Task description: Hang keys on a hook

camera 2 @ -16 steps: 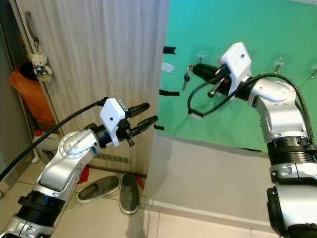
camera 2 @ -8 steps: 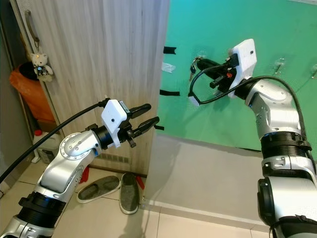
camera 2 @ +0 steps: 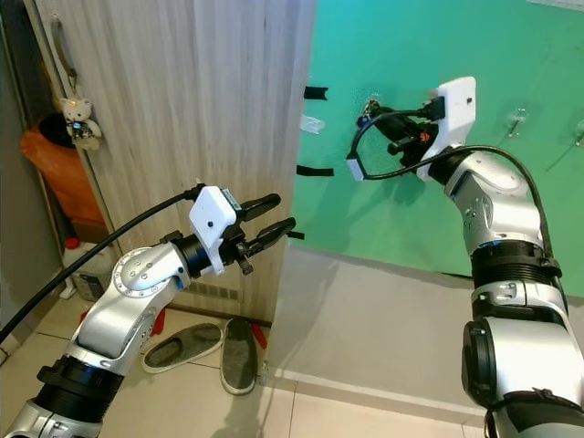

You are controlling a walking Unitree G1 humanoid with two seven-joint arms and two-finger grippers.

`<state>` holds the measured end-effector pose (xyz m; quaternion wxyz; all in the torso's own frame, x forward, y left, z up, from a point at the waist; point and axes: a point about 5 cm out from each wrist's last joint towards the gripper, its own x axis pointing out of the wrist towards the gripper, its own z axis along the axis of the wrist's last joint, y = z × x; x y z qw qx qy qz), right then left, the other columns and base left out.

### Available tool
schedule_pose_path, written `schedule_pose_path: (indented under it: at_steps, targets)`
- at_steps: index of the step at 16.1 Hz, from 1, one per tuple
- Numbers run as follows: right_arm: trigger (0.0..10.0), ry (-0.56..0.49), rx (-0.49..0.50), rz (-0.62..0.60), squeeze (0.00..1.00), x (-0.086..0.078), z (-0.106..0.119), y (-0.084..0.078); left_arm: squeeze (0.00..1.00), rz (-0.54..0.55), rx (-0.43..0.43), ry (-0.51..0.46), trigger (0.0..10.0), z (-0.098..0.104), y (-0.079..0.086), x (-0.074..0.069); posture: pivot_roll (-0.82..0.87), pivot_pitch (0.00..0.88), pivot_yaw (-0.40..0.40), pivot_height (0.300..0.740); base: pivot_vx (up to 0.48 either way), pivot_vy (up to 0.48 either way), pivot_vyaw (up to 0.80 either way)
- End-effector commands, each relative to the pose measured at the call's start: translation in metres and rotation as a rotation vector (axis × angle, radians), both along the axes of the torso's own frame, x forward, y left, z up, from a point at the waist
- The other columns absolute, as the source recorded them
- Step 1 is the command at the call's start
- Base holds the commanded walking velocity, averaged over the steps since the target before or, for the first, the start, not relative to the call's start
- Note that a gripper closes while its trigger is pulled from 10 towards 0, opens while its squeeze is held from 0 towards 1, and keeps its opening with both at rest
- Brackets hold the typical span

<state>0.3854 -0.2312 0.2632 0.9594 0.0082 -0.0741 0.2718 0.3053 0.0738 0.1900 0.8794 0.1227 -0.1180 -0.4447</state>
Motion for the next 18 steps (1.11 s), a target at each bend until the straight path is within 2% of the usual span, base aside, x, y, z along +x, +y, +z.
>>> schedule_pose_path:
  at_steps: [1,8,12,16,18]
  targets:
    - [0.0,0.003,0.054,-0.047,0.00,0.001,0.006,-0.008,0.00,-0.011,0.007,-0.004,10.0,0.001,-0.003,-0.003,-0.06,0.000,-0.084,0.740,0.000,0.000,0.00]
    - [0.0,0.076,0.155,-0.047,0.00,0.003,-0.002,-0.013,0.00,-0.009,0.006,-0.003,10.0,0.000,-0.003,-0.003,-0.06,0.000,-0.089,0.740,0.000,0.000,0.00]
    - [0.0,0.176,0.296,-0.037,0.00,0.005,-0.007,-0.012,0.00,-0.009,0.007,-0.003,10.0,0.000,-0.002,-0.003,-0.05,0.000,-0.090,0.740,0.000,0.000,0.00]
    - [0.0,0.203,0.326,-0.022,0.00,0.003,-0.012,-0.012,0.00,-0.012,0.010,-0.007,10.0,0.002,-0.002,-0.003,-0.06,0.000,-0.082,0.740,0.000,0.000,0.00]
    - [0.0,0.178,0.299,-0.010,0.00,0.000,-0.013,-0.011,0.00,-0.017,0.010,-0.008,10.0,0.002,-0.003,-0.003,-0.06,0.000,-0.082,0.740,0.000,0.000,0.00]
